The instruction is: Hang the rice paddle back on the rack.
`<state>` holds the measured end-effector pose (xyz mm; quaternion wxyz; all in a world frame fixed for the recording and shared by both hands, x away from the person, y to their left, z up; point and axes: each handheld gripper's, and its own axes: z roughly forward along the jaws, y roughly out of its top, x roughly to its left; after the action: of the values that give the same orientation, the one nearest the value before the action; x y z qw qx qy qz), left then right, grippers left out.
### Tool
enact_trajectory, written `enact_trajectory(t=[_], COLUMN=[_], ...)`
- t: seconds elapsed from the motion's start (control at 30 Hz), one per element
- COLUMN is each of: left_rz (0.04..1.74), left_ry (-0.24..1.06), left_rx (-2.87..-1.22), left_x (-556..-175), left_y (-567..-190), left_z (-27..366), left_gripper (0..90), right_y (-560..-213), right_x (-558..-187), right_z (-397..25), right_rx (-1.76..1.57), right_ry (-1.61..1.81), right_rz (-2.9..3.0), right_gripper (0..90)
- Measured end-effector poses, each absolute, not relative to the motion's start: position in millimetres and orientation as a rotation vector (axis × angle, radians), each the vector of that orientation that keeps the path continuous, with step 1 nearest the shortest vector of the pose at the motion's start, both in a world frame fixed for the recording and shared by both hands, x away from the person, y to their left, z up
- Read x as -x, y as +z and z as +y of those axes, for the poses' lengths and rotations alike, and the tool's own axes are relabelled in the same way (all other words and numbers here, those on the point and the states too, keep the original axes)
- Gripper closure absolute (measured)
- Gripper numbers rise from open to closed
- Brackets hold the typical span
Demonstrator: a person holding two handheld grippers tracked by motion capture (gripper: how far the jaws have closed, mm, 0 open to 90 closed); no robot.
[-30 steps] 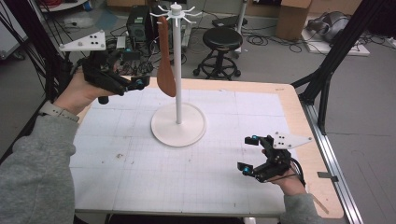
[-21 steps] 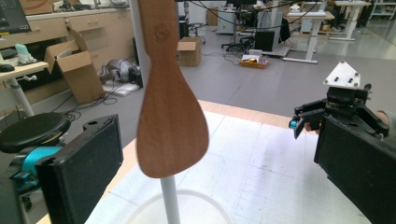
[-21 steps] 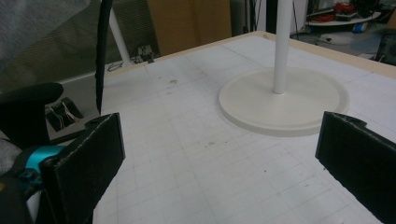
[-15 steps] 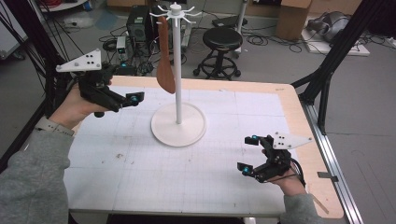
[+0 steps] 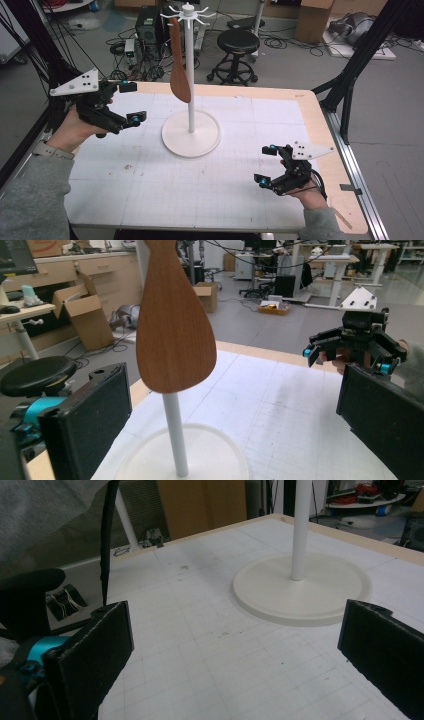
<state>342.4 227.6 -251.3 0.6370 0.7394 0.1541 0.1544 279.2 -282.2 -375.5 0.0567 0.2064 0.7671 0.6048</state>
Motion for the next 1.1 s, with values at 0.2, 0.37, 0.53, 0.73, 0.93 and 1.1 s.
enact_trajectory(t=[0.2,0.37,0.53,0.73,0.93,1.1], left_rz=[0.369,0.395,0.422,0.440,0.457,0.486], left_ry=[0.361,0.373,0.376,0.369,0.356,0.354], left_rx=[-1.650,-1.639,-1.633,-1.625,-1.617,-1.593], left_x=[-336.0,-330.1,-323.9,-314.1,-306.4,-300.3], left_y=[-258.3,-268.0,-283.0,-299.0,-310.9,-320.0], left_z=[238.3,247.3,256.5,264.2,272.6,284.5], left_gripper=[1.6,1.6,1.6,1.6,1.6,1.6], right_y=[-375.3,-371.1,-370.2,-370.6,-370.8,-370.1], right_x=[-281.2,-281.4,-281.6,-282.5,-283.5,-283.3], right_z=[-282.5,-285.3,-285.8,-285.6,-286.4,-289.4], right_rx=[-0.633,-0.625,-0.628,-0.625,-0.631,-0.643], right_ry=[1.837,1.849,1.854,1.856,1.854,1.864], right_rz=[2.324,2.296,2.289,2.292,2.288,2.268], right_gripper=[0.2,0.2,0.2,0.2,0.2,0.2])
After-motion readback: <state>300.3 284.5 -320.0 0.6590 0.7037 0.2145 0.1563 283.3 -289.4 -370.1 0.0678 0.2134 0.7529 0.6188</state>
